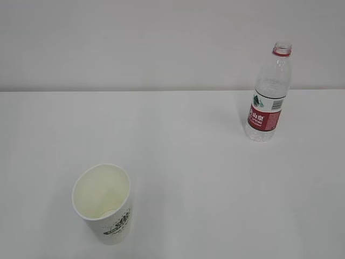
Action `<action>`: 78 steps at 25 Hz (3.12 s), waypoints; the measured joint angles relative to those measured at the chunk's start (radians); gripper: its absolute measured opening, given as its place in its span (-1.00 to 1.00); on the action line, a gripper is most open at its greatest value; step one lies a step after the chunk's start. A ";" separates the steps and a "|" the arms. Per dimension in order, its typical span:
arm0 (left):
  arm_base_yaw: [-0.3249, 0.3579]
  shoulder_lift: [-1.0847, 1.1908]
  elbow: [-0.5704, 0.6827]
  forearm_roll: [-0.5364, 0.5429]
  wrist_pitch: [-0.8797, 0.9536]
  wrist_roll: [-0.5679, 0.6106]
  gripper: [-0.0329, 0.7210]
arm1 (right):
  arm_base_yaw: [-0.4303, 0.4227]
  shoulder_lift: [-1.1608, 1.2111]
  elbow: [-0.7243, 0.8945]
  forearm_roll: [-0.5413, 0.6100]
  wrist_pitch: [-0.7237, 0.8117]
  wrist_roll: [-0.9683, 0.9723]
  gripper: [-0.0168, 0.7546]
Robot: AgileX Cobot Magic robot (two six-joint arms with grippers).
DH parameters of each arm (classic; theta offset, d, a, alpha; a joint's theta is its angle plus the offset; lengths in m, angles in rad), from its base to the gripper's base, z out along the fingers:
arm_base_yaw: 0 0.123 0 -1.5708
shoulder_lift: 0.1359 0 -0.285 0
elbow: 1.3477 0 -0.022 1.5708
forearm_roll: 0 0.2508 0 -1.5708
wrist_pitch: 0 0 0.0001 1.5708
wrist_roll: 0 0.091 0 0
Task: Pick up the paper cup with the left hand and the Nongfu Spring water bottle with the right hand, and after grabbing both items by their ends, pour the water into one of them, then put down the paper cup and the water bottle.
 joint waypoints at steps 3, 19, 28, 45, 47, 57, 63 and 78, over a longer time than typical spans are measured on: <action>0.000 0.000 0.000 0.000 0.000 0.000 0.65 | 0.000 0.000 0.000 0.000 0.000 0.000 0.57; 0.000 0.000 0.000 0.000 0.000 0.000 0.65 | 0.000 0.000 0.000 0.000 0.000 0.000 0.57; 0.000 0.000 0.000 0.000 0.000 0.000 0.65 | 0.000 0.000 0.000 0.000 0.000 0.000 0.57; 0.000 0.000 0.000 0.000 0.000 0.000 0.64 | 0.000 0.000 0.000 0.072 -0.004 0.000 0.57; 0.000 0.000 0.000 -0.014 0.000 0.000 0.64 | 0.000 0.000 0.000 0.072 -0.004 0.000 0.57; 0.000 0.050 -0.037 -0.032 -0.148 0.000 0.63 | 0.000 0.024 -0.008 0.016 -0.188 0.000 0.57; 0.000 0.465 -0.160 0.109 -0.642 0.000 0.62 | 0.000 0.378 -0.071 0.008 -0.675 -0.115 0.57; -0.001 1.424 -0.089 -0.009 -1.336 0.000 0.40 | 0.060 1.154 0.029 0.062 -1.435 -0.034 0.57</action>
